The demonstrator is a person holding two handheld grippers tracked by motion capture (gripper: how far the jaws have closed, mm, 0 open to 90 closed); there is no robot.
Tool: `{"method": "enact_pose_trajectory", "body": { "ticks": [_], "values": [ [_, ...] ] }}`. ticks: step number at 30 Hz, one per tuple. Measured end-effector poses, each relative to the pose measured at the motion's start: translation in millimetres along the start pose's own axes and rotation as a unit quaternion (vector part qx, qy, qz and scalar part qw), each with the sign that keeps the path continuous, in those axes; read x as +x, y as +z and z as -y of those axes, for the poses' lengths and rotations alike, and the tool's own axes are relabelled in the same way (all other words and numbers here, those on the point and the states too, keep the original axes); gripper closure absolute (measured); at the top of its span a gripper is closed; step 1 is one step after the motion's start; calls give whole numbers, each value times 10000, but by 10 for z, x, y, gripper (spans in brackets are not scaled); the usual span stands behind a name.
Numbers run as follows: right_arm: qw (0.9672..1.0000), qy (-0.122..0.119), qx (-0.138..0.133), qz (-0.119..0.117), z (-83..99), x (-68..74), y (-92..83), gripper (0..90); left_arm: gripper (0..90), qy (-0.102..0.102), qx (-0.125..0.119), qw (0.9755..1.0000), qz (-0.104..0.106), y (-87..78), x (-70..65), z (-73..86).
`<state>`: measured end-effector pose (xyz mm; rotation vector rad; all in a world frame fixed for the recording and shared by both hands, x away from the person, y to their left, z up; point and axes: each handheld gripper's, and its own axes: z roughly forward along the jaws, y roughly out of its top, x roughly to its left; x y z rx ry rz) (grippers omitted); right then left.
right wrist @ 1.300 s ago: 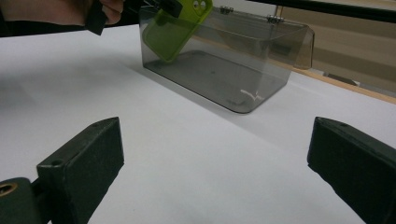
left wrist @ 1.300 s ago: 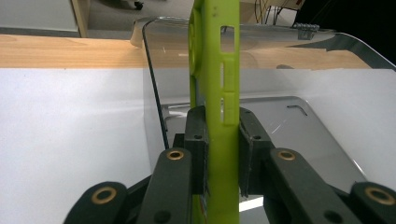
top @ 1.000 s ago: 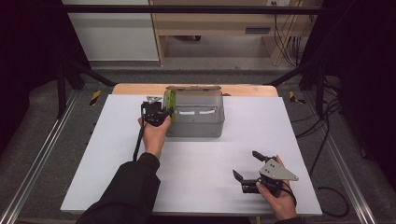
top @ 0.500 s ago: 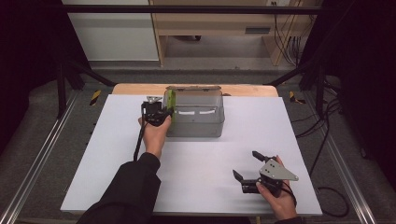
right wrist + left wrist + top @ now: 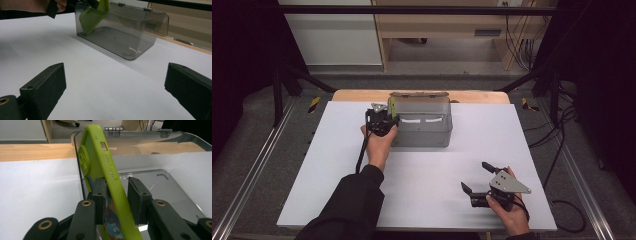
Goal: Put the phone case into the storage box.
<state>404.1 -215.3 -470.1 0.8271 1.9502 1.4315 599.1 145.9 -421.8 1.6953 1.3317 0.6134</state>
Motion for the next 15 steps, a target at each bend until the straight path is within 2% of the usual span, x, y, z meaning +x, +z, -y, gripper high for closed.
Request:
{"method": "enact_pose_trajectory", "body": {
  "ticks": [8, 15],
  "values": [
    [10000, 5, -3, -3, 0, 0, -1, 39, 679, 103, -56, 9999, -36, -24, -3, -2],
    [10000, -1, -3, -6, -1, 1, 2, 38, 675, 6, -227, 9997, 32, -102, 23, -30]
  ]
}}
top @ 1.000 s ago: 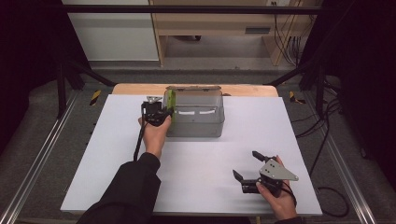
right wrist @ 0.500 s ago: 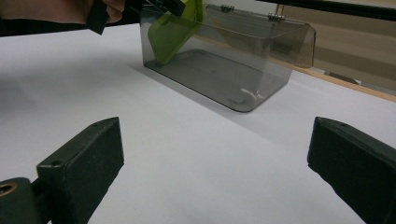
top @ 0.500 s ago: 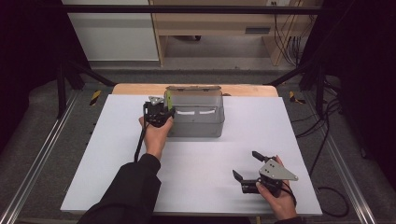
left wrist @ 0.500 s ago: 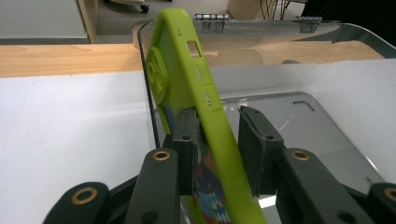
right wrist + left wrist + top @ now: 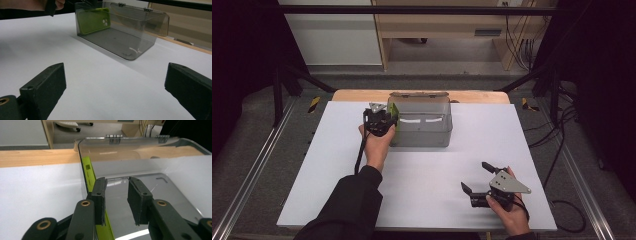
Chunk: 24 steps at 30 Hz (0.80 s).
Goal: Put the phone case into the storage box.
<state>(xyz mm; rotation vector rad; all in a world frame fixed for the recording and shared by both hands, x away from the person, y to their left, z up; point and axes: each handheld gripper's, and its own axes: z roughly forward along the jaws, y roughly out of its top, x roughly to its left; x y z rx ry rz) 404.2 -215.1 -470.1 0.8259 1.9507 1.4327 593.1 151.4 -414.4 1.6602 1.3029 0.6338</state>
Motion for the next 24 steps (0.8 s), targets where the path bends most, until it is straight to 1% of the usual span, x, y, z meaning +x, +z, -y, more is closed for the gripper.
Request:
{"method": "enact_pose_trajectory", "body": {
  "ticks": [4, 6, 8, 13, 16, 19, 24],
  "values": [
    [10000, 3, -1, 2, 0, 0, 0, 38, 673, 65, -210, 9997, 93, -84, -14, -40],
    [10000, 0, 0, 2, 0, 1, 2, 38, 666, 194, -335, 9992, 100, -131, -33, -56],
    [10000, -6, -7, 3, 0, 2, 4, 37, 660, 326, -396, 9986, 99, -170, -46, -68],
    [10000, -19, -5, -2, -1, 4, 3, 37, 629, 339, -534, 9978, 189, -224, -73, -85],
    [10000, -15, -8, 3, -1, 2, 3, 37, 587, 373, -619, 9972, 190, -245, -96, -89],
    [10000, -15, -12, 7, -2, 4, 1, 37, 524, 372, -688, 9968, 191, -264, -114, -85],
    [10000, -18, -15, 2, -4, 8, 1, 37, 449, 422, -813, 9954, 272, -290, -137, -87]
  ]
}}
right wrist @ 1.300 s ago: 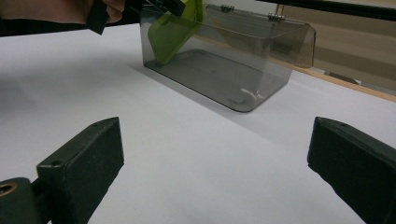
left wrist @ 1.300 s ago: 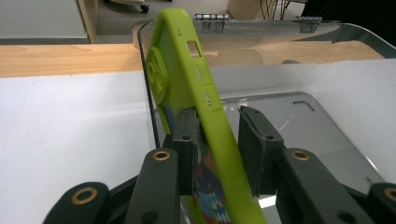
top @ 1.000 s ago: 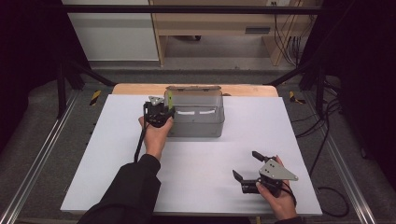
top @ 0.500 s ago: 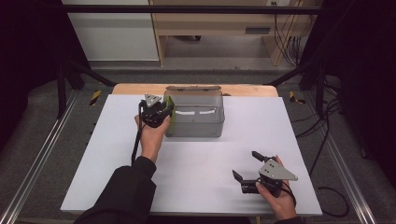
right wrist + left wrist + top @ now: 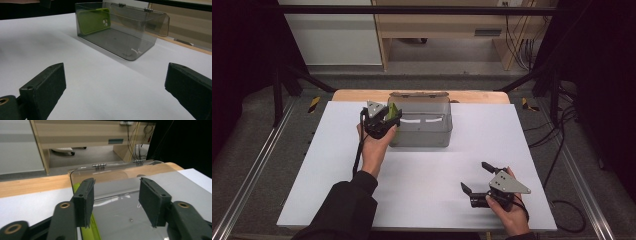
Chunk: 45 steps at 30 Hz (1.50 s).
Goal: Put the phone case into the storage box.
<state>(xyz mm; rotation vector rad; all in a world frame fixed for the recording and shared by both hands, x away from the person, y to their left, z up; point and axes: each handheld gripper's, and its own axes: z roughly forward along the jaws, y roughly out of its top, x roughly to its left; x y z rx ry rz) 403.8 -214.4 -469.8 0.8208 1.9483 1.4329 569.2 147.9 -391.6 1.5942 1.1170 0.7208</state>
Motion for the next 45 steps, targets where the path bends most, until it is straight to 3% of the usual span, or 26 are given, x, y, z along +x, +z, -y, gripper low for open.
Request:
{"method": "enact_pose_trajectory", "body": {
  "ticks": [7, 15, 24, 34, 45],
  "values": [
    [10000, 12, -7, -17, 1, 4, 3, 35, 340, 154, -29, 9999, 60, -1, -18, 12],
    [10000, 7, -11, -12, 0, 5, 1, 35, 204, 40, -35, 9998, 172, -6, -37, 35],
    [10000, 16, -19, -9, -1, 7, 3, 34, 87, 51, -153, 9990, 425, -48, -65, 56],
    [10000, 21, -18, -1, -2, 12, 3, 33, 70, 201, -189, 9983, 512, -111, -101, 66],
    [10000, 21, 1, 16, -2, 10, 2, 33, 69, 235, -321, 9970, 662, -163, -146, 74]
  ]
}}
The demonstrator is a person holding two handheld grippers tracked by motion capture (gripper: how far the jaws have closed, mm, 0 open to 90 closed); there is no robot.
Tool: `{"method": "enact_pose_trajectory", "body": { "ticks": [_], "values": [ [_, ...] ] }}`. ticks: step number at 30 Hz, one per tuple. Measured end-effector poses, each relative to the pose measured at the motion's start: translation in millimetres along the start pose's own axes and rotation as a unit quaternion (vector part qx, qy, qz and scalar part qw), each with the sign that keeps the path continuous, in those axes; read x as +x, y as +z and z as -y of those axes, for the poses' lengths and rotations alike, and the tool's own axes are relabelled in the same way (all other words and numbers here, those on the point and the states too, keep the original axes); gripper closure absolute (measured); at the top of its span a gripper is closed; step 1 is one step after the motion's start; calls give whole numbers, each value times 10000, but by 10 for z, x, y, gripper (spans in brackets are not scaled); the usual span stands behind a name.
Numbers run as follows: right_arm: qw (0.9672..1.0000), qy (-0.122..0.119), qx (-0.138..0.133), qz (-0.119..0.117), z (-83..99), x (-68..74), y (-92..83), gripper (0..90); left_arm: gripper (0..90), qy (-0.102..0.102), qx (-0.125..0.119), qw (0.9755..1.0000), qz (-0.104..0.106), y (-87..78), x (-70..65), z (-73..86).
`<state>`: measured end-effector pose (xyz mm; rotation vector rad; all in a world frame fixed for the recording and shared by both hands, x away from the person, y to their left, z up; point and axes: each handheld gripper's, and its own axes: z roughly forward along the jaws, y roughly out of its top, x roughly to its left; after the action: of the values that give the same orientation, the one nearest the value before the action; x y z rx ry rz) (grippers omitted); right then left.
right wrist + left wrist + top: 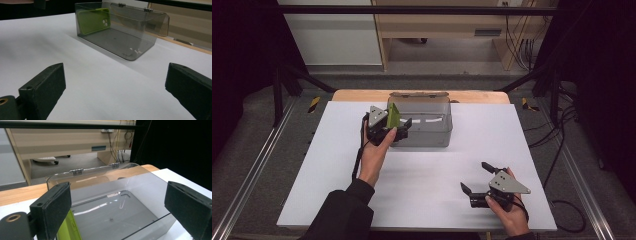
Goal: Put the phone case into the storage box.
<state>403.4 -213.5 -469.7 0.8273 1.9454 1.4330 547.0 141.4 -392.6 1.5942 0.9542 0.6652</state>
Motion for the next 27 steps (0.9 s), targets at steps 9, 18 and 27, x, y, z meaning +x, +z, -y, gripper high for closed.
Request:
{"method": "enact_pose_trajectory", "body": {
  "ticks": [9, 18, 27],
  "values": [
    [10000, 18, -20, 3, -3, -3, -5, 32, 69, 120, -210, 9997, 64, -86, -10, 24],
    [10000, 30, -30, 11, -5, 4, -6, 32, 58, 108, -366, 9992, 148, -235, 56, 86],
    [10000, 32, -32, 28, -6, 4, -8, 32, 50, 237, -484, 9979, 355, -450, 166, 139]
  ]
}}
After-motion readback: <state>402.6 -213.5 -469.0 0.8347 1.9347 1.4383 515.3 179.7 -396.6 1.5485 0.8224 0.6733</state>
